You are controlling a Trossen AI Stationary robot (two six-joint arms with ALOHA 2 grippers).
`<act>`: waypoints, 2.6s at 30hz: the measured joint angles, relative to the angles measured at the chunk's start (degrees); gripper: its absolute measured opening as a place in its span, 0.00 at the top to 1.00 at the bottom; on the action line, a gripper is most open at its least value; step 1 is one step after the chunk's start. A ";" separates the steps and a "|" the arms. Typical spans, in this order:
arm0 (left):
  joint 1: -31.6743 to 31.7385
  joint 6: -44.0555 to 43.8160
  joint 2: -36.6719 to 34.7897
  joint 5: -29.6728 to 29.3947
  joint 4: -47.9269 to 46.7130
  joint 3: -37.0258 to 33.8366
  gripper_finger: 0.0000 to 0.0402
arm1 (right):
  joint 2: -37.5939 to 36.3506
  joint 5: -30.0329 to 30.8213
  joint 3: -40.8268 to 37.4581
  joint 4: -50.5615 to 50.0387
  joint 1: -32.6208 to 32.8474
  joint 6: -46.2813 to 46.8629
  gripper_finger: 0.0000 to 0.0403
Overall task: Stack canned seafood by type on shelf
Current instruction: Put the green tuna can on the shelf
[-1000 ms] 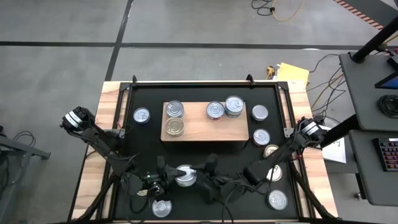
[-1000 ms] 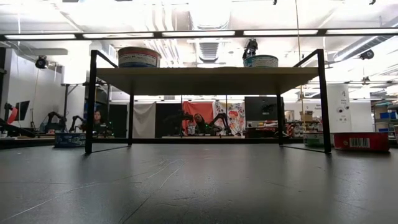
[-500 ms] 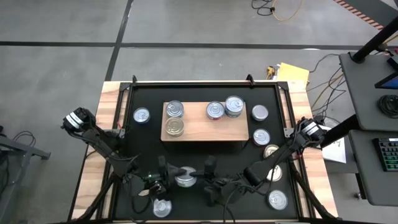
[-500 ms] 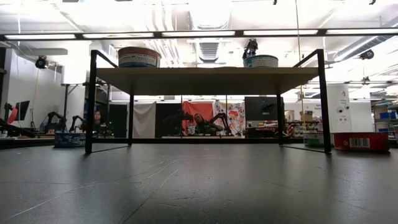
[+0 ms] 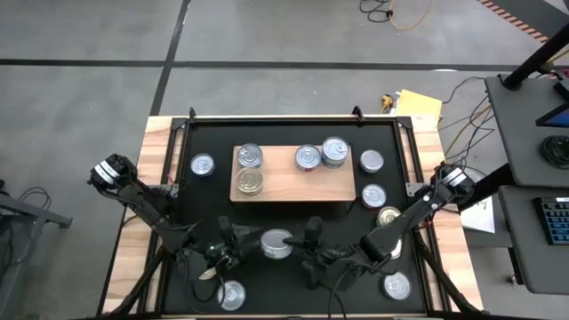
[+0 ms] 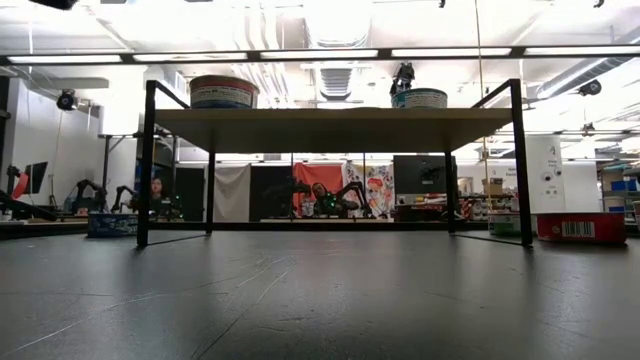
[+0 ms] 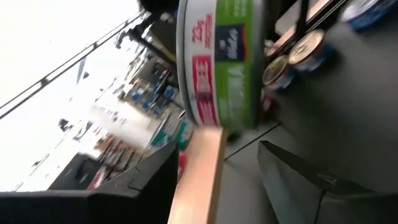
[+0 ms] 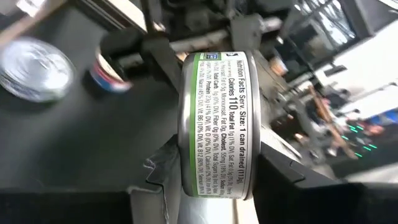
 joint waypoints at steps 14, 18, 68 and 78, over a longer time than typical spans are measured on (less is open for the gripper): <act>1.70 -2.69 -5.97 12.49 0.32 -1.45 0.49 | -0.91 10.34 0.00 -17.36 -6.25 -0.79 0.67; 3.36 -1.92 -12.70 20.55 0.47 -6.03 0.49 | -1.04 6.66 0.00 -17.41 -9.07 -2.84 0.67; 5.68 -15.65 -29.73 16.32 7.43 -17.59 0.49 | -1.42 -0.04 -3.13 -16.51 -14.86 -0.55 0.67; 5.68 -14.13 -29.73 16.32 7.42 -17.59 0.49 | -1.39 -2.18 -3.15 -16.56 -16.72 -0.77 0.67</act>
